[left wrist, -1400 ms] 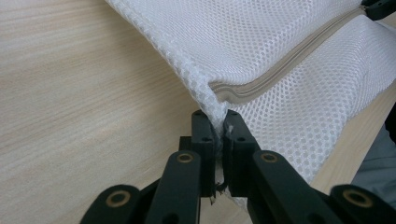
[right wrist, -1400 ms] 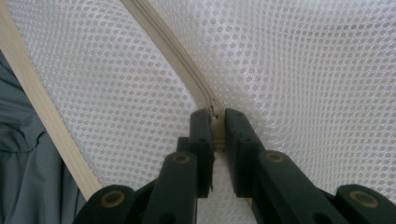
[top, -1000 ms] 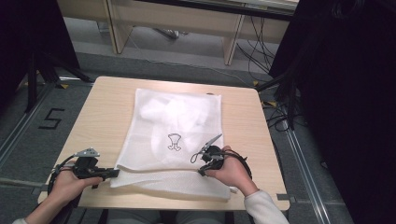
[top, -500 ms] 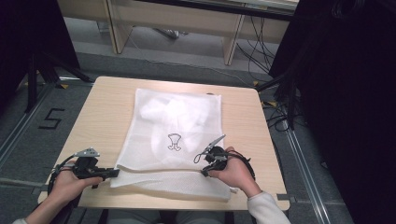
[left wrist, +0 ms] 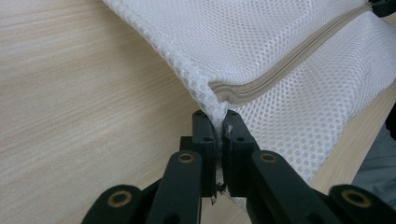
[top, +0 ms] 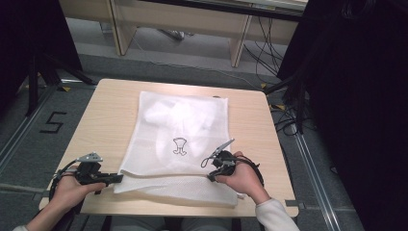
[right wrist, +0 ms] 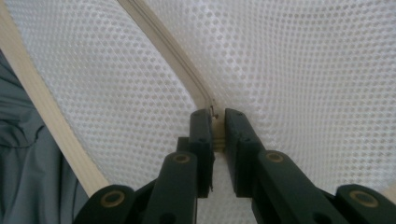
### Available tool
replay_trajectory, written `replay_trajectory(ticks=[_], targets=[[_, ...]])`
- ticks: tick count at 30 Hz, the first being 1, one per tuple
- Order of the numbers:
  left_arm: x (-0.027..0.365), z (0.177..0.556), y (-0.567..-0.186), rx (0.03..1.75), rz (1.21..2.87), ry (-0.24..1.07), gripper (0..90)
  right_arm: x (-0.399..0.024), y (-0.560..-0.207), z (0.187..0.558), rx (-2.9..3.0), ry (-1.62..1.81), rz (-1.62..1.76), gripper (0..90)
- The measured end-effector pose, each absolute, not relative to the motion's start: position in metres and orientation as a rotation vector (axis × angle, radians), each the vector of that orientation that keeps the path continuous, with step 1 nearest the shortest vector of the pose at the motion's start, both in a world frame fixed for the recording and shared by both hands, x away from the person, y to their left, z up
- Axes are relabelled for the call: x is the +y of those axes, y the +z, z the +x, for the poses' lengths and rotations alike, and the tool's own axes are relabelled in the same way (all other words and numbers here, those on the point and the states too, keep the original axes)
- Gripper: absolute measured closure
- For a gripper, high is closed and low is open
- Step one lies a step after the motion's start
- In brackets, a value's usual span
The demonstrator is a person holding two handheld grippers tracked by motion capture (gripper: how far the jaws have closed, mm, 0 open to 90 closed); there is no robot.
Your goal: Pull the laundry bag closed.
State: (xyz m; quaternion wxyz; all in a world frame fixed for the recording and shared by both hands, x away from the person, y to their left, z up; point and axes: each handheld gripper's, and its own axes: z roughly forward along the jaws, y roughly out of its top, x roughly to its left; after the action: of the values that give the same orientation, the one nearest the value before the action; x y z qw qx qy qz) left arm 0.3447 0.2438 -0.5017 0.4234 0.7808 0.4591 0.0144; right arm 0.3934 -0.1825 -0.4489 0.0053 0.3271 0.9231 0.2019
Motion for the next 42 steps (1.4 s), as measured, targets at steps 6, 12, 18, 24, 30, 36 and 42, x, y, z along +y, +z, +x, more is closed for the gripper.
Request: replay_trajectory(ticks=[6,12,18,24,30,36,42], targets=[[0.244,0.345,-0.502,1.146,1.956,0.037,84.8,-0.187,-0.45,0.393,2.872,0.636,1.049,82.7],[0.243,0.344,-0.501,1.147,1.958,0.044,84.9,-0.188,-0.447,0.391,2.879,0.65,1.077,82.7],[0.244,0.345,-0.502,1.147,1.953,0.039,84.9,-0.193,-0.448,0.393,2.879,0.651,1.046,82.7],[0.243,0.344,-0.502,1.149,1.948,0.039,84.9,-0.193,-0.447,0.391,2.876,0.651,1.075,82.7],[0.243,0.344,-0.501,1.146,1.955,0.038,85.0,-0.195,-0.445,0.391,2.863,0.641,1.071,82.7],[0.242,0.344,-0.502,1.145,1.942,0.052,85.1,-0.197,-0.446,0.391,2.879,0.648,1.038,82.7],[0.243,0.345,-0.502,1.146,1.961,0.039,85.2,-0.2,-0.447,0.389,2.876,0.635,1.075,82.8]])
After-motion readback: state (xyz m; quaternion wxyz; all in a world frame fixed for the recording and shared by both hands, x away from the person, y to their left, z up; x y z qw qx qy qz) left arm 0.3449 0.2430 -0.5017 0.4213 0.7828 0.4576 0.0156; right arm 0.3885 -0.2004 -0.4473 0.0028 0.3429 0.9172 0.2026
